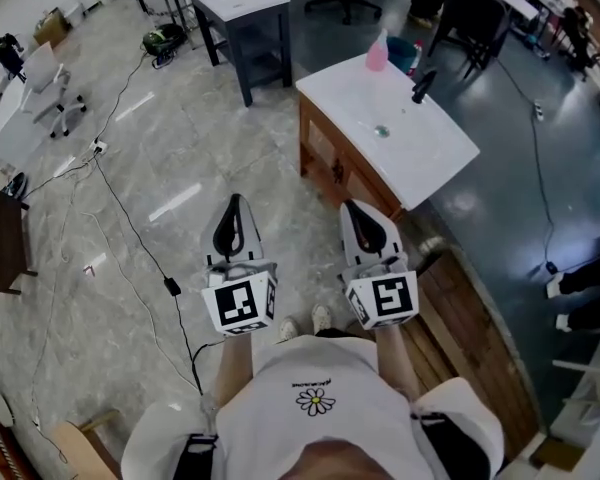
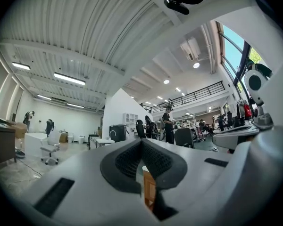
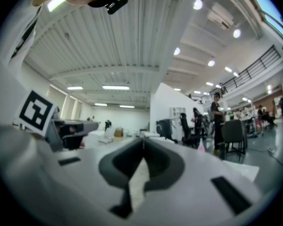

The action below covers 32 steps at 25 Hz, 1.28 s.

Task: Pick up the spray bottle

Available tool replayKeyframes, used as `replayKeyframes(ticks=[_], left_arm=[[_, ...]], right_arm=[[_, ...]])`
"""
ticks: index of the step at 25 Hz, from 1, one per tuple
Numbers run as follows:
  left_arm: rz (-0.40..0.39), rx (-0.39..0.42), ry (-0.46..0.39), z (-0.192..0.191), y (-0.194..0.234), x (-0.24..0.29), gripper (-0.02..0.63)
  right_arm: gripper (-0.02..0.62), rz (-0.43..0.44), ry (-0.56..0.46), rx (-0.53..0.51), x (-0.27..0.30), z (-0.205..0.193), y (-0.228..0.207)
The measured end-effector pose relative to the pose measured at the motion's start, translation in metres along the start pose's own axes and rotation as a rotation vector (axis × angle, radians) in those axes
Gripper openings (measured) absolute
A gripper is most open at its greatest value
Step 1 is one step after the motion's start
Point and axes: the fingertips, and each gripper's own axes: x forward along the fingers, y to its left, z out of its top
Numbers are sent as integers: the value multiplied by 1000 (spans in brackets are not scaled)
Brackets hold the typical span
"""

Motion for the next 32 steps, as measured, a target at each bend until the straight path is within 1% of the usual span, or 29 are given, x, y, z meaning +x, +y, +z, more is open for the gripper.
replayKeyframes(ticks=[10, 16, 21, 24, 27, 29, 32], left_arm=[[5, 8, -14, 3, -22, 21, 18], [34, -25, -44, 5, -31, 37, 18], [27, -19, -50, 2, -39, 53, 18], [14, -25, -65, 1, -40, 72, 18], [1, -36, -80, -1, -37, 95, 18], [-12, -33, -80, -4, -35, 110, 18], [-36, -32, -66, -12, -31, 129, 18]], right_arm=[[30, 2, -7, 26, 2, -4, -32], [29, 17, -14, 10, 1, -6, -56], [30, 9, -7, 1, 4, -10, -71], [30, 3, -13, -16, 16, -8, -78], [29, 0, -18, -55, 33, -4, -84], [29, -9, -15, -71, 45, -5, -88], [29, -19, 7, -66, 65, -10, -90]])
